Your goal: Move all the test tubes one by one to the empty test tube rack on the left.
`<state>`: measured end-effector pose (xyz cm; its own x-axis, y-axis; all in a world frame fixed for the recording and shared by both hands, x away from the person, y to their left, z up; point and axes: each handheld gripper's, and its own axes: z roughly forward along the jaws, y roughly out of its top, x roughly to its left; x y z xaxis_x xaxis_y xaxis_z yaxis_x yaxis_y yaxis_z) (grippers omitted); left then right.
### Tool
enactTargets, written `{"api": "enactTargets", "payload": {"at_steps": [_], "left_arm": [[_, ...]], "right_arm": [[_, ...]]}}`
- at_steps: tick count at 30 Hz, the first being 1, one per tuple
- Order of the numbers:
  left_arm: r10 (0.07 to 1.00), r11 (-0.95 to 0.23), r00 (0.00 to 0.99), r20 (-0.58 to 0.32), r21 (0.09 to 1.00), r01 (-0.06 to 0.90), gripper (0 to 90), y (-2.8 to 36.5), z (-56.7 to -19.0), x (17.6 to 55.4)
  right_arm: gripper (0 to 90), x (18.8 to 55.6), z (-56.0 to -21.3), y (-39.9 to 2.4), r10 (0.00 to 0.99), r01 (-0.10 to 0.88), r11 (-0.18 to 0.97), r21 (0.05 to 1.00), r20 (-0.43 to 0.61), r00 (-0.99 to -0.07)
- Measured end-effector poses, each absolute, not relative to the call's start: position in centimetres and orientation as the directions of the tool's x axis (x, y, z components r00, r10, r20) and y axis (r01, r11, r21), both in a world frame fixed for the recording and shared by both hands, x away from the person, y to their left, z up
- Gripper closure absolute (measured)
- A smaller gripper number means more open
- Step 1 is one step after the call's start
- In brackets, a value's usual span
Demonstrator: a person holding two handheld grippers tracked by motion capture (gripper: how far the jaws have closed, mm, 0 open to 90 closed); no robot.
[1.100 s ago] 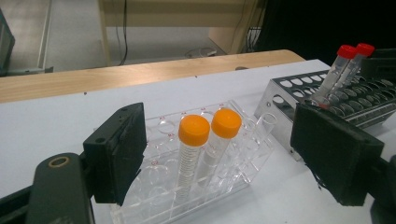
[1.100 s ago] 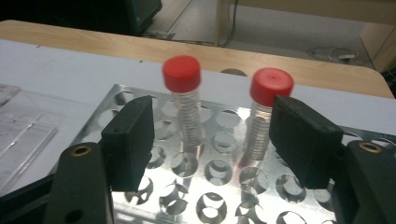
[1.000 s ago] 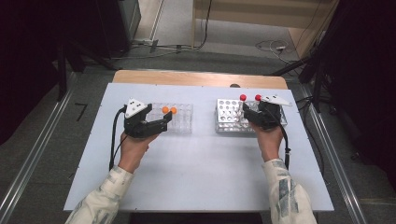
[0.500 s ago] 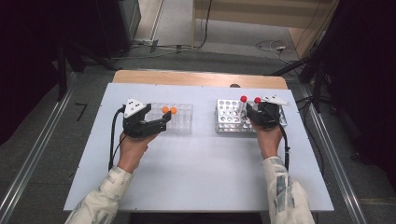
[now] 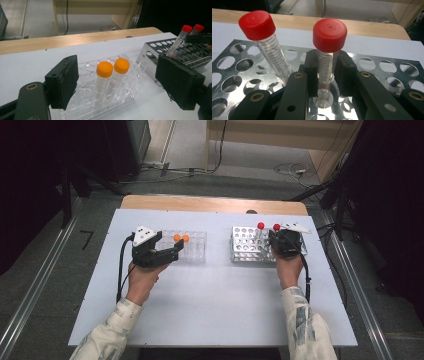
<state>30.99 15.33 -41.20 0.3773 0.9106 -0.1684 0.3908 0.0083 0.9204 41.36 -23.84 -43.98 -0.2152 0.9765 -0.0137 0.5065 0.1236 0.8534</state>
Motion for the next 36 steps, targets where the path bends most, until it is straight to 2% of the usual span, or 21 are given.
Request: {"api": "enactTargets", "payload": {"at_steps": [19,28,36], "left_arm": [[0.909,0.009,0.381,-0.169,0.922,0.387,18.5,15.3,-41.1,30.9],[0.907,0.007,0.387,-0.168,0.924,0.383,18.6,15.1,-40.9,30.8],[0.900,0.003,0.403,-0.166,0.926,0.376,18.6,14.7,-40.6,30.5]], "right_arm": [[71.6,38.4,-39.1,-24.0,0.967,0.392,0.130,0.911,-0.030,-0.251],[71.6,36.0,-38.3,-22.6,0.931,0.377,0.146,0.915,0.002,-0.366],[71.5,34.1,-38.4,-19.0,0.864,0.366,0.198,0.909,0.015,-0.504]]}}
